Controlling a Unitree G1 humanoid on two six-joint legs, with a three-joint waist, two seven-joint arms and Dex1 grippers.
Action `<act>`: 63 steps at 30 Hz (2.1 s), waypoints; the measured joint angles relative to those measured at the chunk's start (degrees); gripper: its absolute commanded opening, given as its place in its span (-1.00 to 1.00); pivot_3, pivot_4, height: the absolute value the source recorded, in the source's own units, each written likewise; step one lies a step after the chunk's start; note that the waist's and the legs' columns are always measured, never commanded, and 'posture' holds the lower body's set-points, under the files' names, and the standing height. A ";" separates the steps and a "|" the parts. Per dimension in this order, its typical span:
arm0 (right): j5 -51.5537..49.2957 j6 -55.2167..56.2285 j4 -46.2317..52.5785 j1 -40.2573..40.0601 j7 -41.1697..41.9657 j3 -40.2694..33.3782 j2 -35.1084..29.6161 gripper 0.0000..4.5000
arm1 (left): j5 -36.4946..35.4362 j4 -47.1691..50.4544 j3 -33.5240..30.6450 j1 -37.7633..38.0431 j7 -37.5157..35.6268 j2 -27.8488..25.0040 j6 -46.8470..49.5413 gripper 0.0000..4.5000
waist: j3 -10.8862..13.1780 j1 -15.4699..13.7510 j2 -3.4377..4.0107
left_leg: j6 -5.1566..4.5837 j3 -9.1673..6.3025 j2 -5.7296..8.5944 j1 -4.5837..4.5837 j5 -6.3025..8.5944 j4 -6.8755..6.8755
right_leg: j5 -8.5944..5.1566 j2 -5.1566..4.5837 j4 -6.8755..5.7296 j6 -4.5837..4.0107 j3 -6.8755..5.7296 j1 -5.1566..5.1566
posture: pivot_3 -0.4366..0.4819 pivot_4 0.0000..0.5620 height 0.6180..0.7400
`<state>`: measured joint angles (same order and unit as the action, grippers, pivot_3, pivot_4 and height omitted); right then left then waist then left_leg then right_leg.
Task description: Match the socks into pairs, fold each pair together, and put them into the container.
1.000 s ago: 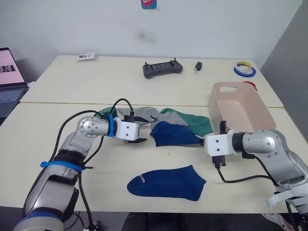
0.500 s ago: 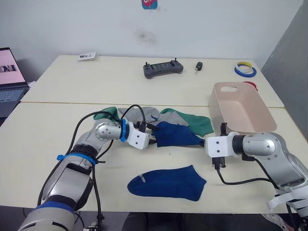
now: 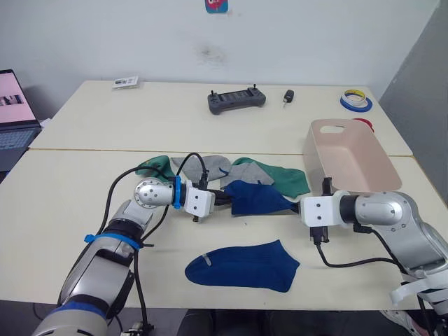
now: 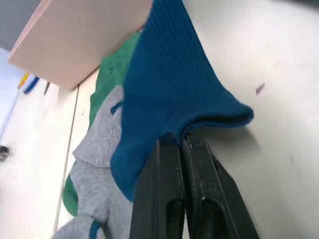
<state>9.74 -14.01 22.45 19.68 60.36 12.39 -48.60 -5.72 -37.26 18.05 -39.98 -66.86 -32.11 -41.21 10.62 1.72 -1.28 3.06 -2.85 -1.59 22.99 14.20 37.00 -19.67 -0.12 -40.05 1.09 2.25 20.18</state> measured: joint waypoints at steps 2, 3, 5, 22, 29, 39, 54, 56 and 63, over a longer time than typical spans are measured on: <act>-2.03 -0.41 0.33 -0.03 0.93 -0.37 -0.11 -1.00 | -6.15 9.33 -1.34 2.78 -2.42 -2.62 13.90 -0.98 | 0.00 0.17 0.00 | 0.00 -0.02 -0.06 -0.01 0.00 -0.01 | 0.00 -0.02 -0.01 0.00 0.02 0.00 | -0.05 -0.47 1.00; -2.78 -0.46 0.58 -0.09 1.22 -0.49 -0.13 -1.00 | -9.06 13.68 -2.05 3.94 -3.06 -4.09 20.87 -0.98 | 0.00 0.20 0.00 | 0.00 -0.03 -0.07 -0.01 0.00 -0.01 | 0.00 -0.01 -0.01 0.00 0.02 0.00 | -0.05 -0.47 1.00; -4.54 -0.59 1.48 -0.20 2.00 -0.64 -0.24 -1.00 | -14.58 21.95 -3.64 5.45 -4.25 -7.68 34.78 -0.98 | 0.00 0.21 0.00 | -0.02 -0.13 -0.09 -0.02 0.01 -0.01 | 0.00 0.00 -0.02 -0.01 0.05 -0.02 | -0.05 -0.47 1.00; -20.18 -9.23 3.23 5.32 2.70 -4.58 3.57 0.86 | -45.71 37.77 -28.90 11.02 2.29 -24.95 101.42 -1.00 | 0.00 0.38 0.01 | -0.05 -0.16 -0.09 -0.04 0.03 -0.02 | -0.02 0.01 -0.02 0.00 0.07 0.00 | -0.05 -0.47 1.00; -26.57 -11.92 5.73 5.72 2.19 -4.54 5.30 0.99 | -46.25 37.14 -42.22 17.12 7.51 -32.10 107.28 -1.00 | 0.02 0.14 -0.03 | -0.04 -0.23 -0.10 -0.02 0.03 -0.04 | -0.02 -0.05 0.00 -0.01 0.08 0.00 | -0.05 -0.47 1.00; -26.77 -11.12 4.73 6.09 2.23 -2.11 5.79 0.99 | -27.86 43.64 -35.81 29.20 -5.53 -44.92 81.22 -1.00 | 0.05 0.00 0.00 | -0.04 -0.07 -0.12 -0.03 0.03 -0.11 | -0.02 -0.03 0.04 -0.03 0.14 0.05 | -0.05 -0.47 1.00; -26.78 -11.06 5.82 3.31 1.53 -2.24 4.45 0.99 | -46.78 49.91 -33.08 22.44 -4.27 -33.82 106.50 -1.00 | 0.06 -0.13 0.01 | -0.06 -0.16 -0.07 0.00 0.04 -0.03 | -0.03 0.00 -0.02 -0.01 0.08 -0.01 | -0.05 -0.47 1.00; -26.78 -11.28 6.29 2.64 1.56 -2.34 3.58 0.99 | -49.71 48.28 -33.13 16.85 2.70 -27.77 112.51 -1.00 | 0.06 -0.10 0.01 | -0.06 -0.16 -0.04 0.00 0.04 -0.01 | -0.03 -0.01 -0.02 0.00 0.07 -0.02 | -0.05 -0.47 1.00; -26.55 -11.66 6.34 1.38 2.05 -2.39 -0.23 0.99 | -54.67 49.35 -33.70 6.48 27.37 -5.49 123.93 -1.00 | 0.05 0.00 -0.07 | -0.03 -0.18 -0.04 0.05 0.02 0.05 | -0.01 -0.11 0.02 0.00 0.13 -0.05 | -0.05 -0.47 1.00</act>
<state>-16.82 -25.67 28.80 21.06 62.41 10.00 -48.83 -60.39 12.09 -15.65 -33.51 -39.49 -37.61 82.71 10.67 1.73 -1.35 3.03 -3.03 -1.63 23.04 14.22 37.06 -19.68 -0.23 -40.02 1.09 2.37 20.14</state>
